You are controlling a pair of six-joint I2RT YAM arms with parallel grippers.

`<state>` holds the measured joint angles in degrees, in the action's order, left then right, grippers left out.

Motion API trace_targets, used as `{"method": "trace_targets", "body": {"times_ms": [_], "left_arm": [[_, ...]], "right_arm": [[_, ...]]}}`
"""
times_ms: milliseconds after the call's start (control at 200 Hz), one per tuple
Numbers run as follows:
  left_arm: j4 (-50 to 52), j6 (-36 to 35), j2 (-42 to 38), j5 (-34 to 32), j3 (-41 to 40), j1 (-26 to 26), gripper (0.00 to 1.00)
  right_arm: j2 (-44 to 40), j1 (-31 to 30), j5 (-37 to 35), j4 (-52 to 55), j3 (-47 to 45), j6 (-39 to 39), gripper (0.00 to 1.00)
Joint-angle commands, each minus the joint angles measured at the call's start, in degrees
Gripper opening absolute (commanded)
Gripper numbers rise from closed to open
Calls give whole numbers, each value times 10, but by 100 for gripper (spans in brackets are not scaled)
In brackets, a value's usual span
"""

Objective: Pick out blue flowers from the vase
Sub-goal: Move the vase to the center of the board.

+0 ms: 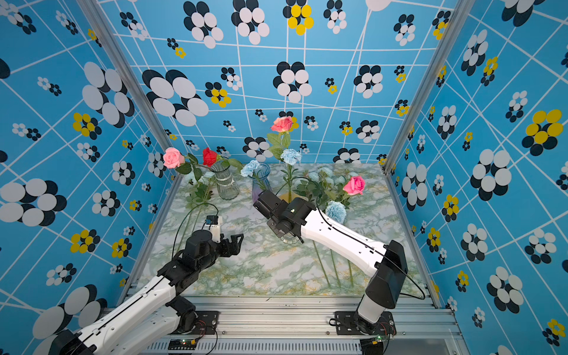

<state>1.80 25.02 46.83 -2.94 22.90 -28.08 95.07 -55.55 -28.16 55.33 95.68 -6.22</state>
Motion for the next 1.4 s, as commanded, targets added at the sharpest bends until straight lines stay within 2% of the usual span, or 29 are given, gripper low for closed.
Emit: {"method": "trace_targets", "body": {"times_ms": [0,110,255,410,550,685,889,1064,1199,1394], "left_arm": [[10,-9,-1,7,14,-1,95],[22,-11,4,11,36,-8,94],[44,-20,-1,8,79,-24,94],[82,-26,13,32,143,-32,92],[93,-17,33,70,194,-42,89],[91,-16,48,67,218,-60,87],[47,-8,54,33,151,-62,87],[22,-6,15,-22,59,-69,90],[-28,-17,-22,-48,-21,-65,90],[-47,-25,-70,-44,-48,-53,90]], "right_arm": [[-39,-3,-40,-37,35,3,45],[-60,-3,-35,-39,40,14,55],[-90,-3,-9,-37,58,26,60],[-137,-3,30,-44,66,16,60],[-186,-2,65,-84,36,0,58],[-196,-3,88,-118,8,-15,51],[-138,22,121,-144,4,-30,48],[-87,73,169,-130,36,-44,49],[-34,81,153,-88,83,-15,49],[22,96,150,-54,118,5,42]]}}
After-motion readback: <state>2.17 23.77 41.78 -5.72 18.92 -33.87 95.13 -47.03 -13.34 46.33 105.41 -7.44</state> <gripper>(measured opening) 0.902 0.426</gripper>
